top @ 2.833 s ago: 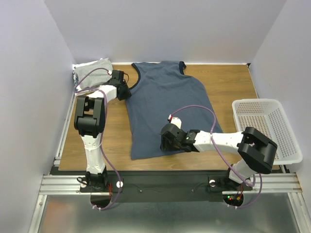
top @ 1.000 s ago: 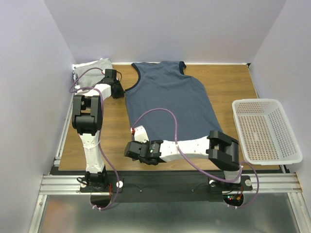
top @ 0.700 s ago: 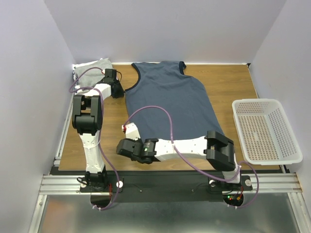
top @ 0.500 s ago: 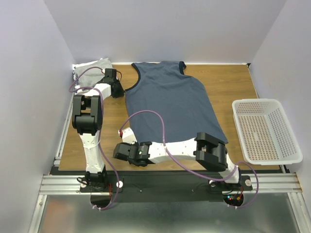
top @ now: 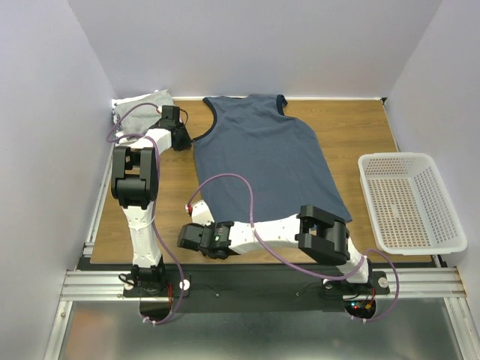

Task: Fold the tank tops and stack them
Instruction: Flatten the tank top out

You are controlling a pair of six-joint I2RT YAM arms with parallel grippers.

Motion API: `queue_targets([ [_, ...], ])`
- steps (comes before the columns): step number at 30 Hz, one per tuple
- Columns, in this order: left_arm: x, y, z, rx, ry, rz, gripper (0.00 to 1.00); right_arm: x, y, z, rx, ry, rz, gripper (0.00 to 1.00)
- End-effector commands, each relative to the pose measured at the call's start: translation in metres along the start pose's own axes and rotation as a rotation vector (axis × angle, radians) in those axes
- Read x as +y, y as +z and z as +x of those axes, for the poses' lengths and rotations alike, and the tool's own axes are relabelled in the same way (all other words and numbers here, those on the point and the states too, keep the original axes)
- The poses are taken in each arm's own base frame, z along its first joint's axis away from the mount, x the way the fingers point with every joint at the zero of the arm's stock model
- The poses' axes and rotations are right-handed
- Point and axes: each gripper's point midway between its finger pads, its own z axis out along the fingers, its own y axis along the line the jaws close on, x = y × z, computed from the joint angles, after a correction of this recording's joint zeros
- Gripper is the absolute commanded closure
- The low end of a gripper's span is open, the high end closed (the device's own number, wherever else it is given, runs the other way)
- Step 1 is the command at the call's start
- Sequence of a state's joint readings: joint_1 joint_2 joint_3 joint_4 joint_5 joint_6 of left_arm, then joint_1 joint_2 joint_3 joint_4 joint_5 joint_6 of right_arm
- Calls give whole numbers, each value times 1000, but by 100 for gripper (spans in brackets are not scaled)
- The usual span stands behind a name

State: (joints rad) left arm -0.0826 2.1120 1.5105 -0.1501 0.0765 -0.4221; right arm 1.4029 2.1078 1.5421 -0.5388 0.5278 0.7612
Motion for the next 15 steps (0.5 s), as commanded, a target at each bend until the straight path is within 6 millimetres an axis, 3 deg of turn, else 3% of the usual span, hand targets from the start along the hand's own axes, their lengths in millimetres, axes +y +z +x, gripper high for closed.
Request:
queue_targets([
  [1,-10,-8,-32,-70,12,30,100,0,-27,-21,-62,53,-26,95],
  [2,-10,-7,-32,-69,12,31,100,-3,-27,-20,-63,57,-21,99],
  [9,-8,-11,-39,-83,6,28,100,-13,-64,-40,-113,125,-69,100],
  [15,-8,-12,-44,-90,2,34,100,-5,-87,-52,-119,157,-156,100],
])
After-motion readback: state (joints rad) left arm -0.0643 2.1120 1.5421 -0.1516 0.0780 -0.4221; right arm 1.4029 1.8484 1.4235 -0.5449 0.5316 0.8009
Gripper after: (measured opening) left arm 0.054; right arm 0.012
